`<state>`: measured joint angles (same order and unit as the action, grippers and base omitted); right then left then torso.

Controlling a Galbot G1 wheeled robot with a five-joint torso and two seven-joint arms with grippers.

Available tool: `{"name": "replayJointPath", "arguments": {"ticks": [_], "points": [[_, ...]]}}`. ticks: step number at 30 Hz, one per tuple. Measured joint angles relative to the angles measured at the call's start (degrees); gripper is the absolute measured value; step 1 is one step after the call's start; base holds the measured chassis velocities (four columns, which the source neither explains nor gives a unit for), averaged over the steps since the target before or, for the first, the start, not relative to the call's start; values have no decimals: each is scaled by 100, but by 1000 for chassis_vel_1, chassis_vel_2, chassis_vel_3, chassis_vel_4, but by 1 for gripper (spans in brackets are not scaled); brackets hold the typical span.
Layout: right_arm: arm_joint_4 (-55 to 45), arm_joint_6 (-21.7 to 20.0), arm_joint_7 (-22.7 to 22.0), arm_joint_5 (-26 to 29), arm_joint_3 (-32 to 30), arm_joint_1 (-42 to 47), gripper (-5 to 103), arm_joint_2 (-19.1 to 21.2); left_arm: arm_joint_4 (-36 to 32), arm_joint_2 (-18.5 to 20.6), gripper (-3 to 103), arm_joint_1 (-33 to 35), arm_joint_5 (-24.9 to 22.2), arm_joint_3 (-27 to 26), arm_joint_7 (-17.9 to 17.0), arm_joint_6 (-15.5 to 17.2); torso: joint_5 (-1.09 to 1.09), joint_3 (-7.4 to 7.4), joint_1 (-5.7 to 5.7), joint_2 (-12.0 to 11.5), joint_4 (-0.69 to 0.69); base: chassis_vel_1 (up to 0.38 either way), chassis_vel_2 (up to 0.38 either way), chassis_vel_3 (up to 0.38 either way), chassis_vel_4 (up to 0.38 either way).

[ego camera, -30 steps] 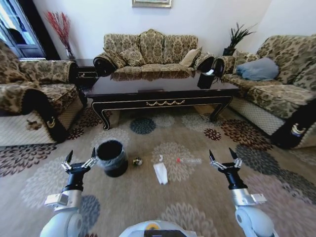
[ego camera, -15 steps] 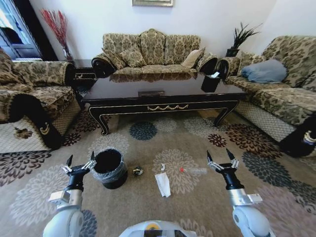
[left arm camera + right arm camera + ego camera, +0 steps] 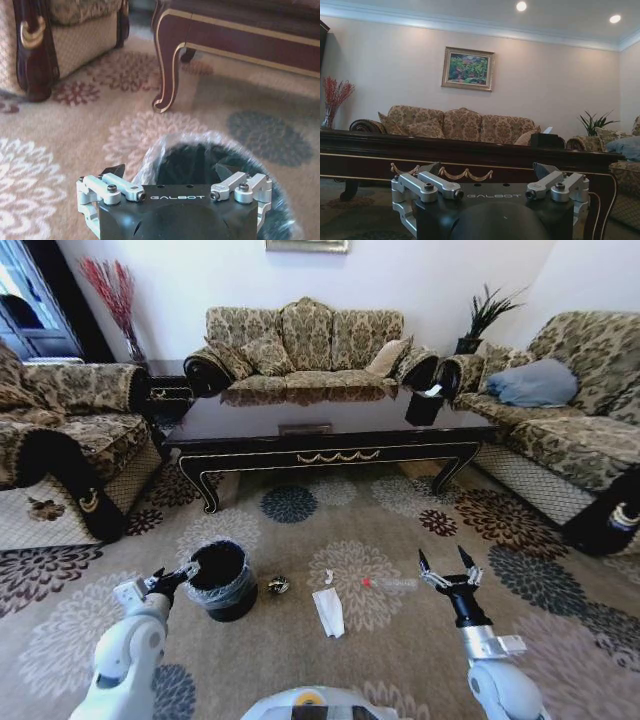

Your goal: Move to the front of the table and pick up the trash from the floor, then place it into the trash bin.

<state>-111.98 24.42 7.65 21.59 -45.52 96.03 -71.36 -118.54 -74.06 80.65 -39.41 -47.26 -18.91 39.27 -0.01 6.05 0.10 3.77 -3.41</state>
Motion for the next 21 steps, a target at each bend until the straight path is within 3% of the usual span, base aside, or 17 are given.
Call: {"name": "replayJointPath", "arguments": {"ticks": [12, 21], "points": [[163, -19, -16, -29, -14, 7, 100, -101, 992, 84, 100, -725, -54, 434, 28, 52, 2, 0, 0, 0, -2, 0, 0, 0, 0], [248, -13, -22, -19, -109, 64, 100, -136, 1539, -157, 100, -952, 189, 644, -15, 17, 2, 0, 0, 0, 0, 0, 0, 0, 0]]}}
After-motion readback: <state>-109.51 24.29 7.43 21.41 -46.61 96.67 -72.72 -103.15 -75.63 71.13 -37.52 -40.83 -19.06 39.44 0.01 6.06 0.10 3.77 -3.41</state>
